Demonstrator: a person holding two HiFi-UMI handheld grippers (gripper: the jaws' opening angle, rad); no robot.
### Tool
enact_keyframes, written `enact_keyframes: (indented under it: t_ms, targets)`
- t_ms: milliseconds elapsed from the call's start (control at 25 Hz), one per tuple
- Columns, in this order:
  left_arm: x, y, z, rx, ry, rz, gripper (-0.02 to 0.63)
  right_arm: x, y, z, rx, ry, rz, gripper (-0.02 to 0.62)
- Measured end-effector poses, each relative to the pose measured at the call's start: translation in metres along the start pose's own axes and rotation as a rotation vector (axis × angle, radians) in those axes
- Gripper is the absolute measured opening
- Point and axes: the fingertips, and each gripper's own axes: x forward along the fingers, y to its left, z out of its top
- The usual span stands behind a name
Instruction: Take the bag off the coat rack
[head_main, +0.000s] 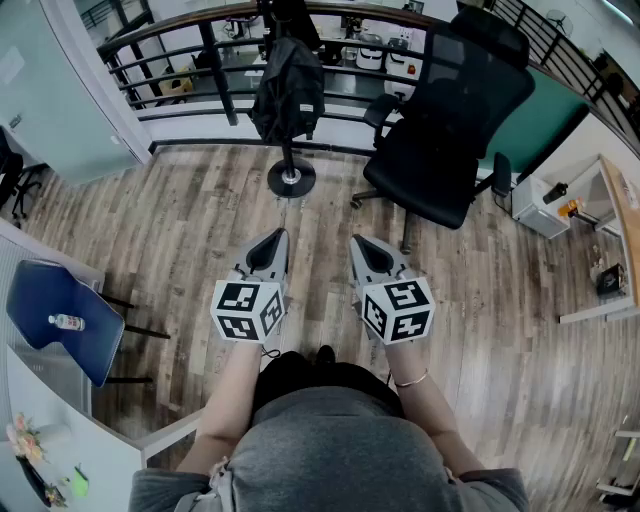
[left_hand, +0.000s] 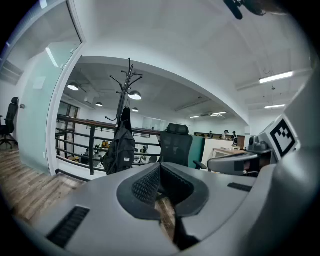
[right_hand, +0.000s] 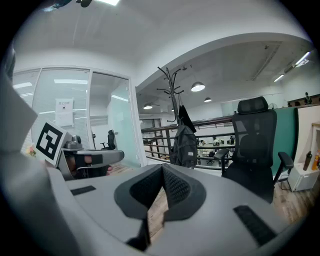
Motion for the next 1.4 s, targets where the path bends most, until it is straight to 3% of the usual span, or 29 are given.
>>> enact_keyframes:
  t_ms: [560,600,640,760,880,1400]
  targets:
    - [0.003,0.011,-0.006,0.001,0.015,0.036,0.029,0.009,-0.007,-0.003,0.073,-0.023,0.034,-0.002]
    - [0.003,0.012,-0.006,0.001,0.019,0.039,0.029,0.011,-0.007,-0.003,0.085,-0.021,0.049,0.030]
    - [0.003,0.014,-0.006,0.000,0.024,0.044,0.031,0.013,-0.007,-0.004,0.097,-0.017,0.066,0.127]
    - [0.004,0.019,-0.006,0.004,0.029,0.056,0.049,0.017,-0.007,-0.006,0.113,-0.004,0.095,0.201]
    - [0.008,0.024,-0.005,0.003,0.024,0.073,0.110,0.021,-0.010,-0.005,0.106,-0.001,0.100,0.232]
    - [0.082,0.092,-0.010,-0.020,0.066,0.121,0.232,0.099,-0.046,0.015,0.145,0.000,0.118,0.367]
